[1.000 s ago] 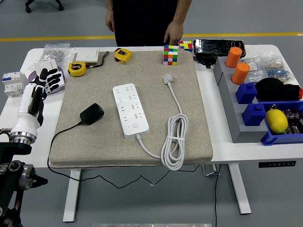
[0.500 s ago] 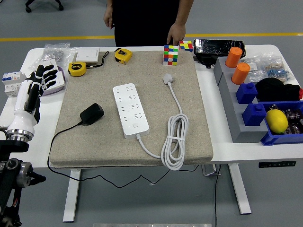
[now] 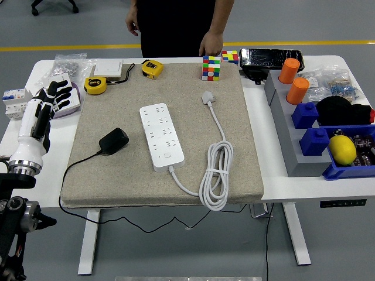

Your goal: Pick up the plug,place it near the board,insert it into the board,press the button

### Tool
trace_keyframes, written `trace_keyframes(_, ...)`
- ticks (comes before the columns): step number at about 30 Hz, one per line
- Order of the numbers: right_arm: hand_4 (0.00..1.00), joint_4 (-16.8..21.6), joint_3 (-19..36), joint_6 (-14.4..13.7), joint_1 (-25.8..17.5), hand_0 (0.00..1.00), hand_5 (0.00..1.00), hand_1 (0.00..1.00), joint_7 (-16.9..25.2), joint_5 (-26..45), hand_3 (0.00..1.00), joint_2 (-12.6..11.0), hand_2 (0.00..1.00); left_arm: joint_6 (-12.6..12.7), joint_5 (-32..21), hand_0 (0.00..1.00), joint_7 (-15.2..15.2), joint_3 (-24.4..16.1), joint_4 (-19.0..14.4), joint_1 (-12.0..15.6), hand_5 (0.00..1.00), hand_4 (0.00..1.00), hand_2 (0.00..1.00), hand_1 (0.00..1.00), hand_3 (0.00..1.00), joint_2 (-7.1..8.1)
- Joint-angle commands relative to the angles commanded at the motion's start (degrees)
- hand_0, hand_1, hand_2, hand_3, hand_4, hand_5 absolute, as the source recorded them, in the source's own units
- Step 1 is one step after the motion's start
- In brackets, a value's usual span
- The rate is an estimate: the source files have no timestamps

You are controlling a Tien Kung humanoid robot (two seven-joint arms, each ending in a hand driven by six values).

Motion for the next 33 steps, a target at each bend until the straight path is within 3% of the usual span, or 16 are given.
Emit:
trace_keyframes(10,0.998,0.0,0.5,-0.1,-0.1,0.85,0.918,0.812,0.0,-0.1,0.85,-0.2,0.813,0.1,3.1,0.769,0.5,-0.1,-0.2,0.2,0.906,0.998,0.785,0.819,0.762,0.32)
trace_keyframes(11,0.998,0.0,0.6,-0.1,-0.2,0.849,0.917,0.813,0.0,-0.1,0.848,-0.2,0.812,0.2,3.5,0.783,0.5,-0.1,-0.2,0.2,0.71,0.998,0.796,0.828,0.77,0.34)
trace_keyframes(16,0.998,0.0,0.8,-0.1,-0.1,0.849,0.917,0.813,0.0,-0.3,0.848,-0.2,0.812,0.5,6.2,0.783,0.8,-0.1,-0.5,0.4,0.71,0.998,0.796,0.828,0.77,0.53)
trace_keyframes(17,0.998,0.0,0.8,-0.1,-0.1,0.849,0.917,0.812,0.1,-0.2,0.848,-0.2,0.81,0.4,6.6,0.837,0.9,-0.1,-0.5,0.4,0.6,0.998,0.82,0.871,0.777,0.58)
trace_keyframes(22,0.998,0.0,0.5,-0.1,0.1,0.849,0.917,0.812,0.2,0.1,0.848,-0.2,0.81,0.6,7.4,0.837,0.9,0.0,-0.3,0.4,0.6,0.998,0.82,0.871,0.777,0.75)
trace_keyframes(23,0.998,0.0,0.6,-0.1,0.1,0.849,0.917,0.812,0.1,0.1,0.846,-0.2,0.811,0.6,7.4,0.856,0.9,0.0,-0.3,0.3,0.417,0.962,0.827,0.893,0.772,0.75)
trace_keyframes(28,0.998,0.0,0.6,-0.1,0.1,0.849,0.917,0.812,0.2,0.1,0.846,-0.2,0.811,0.6,7.3,0.856,0.8,0.3,-0.3,0.3,0.417,0.962,0.827,0.893,0.772,0.74)
trace_keyframes(29,0.998,0.0,0.7,-0.1,0.1,0.849,0.918,0.812,0.1,0.0,0.846,-0.1,0.81,0.7,7.2,0.819,0.7,0.3,-0.3,0.4,0.296,0.799,0.797,0.866,0.636,0.76)
trace_keyframes(33,0.998,0.0,0.7,-0.2,0.1,0.849,0.918,0.812,0.2,0.3,0.846,-0.1,0.81,1.3,6.7,0.819,0.6,0.5,-0.3,0.4,0.296,0.799,0.797,0.866,0.636,0.92)
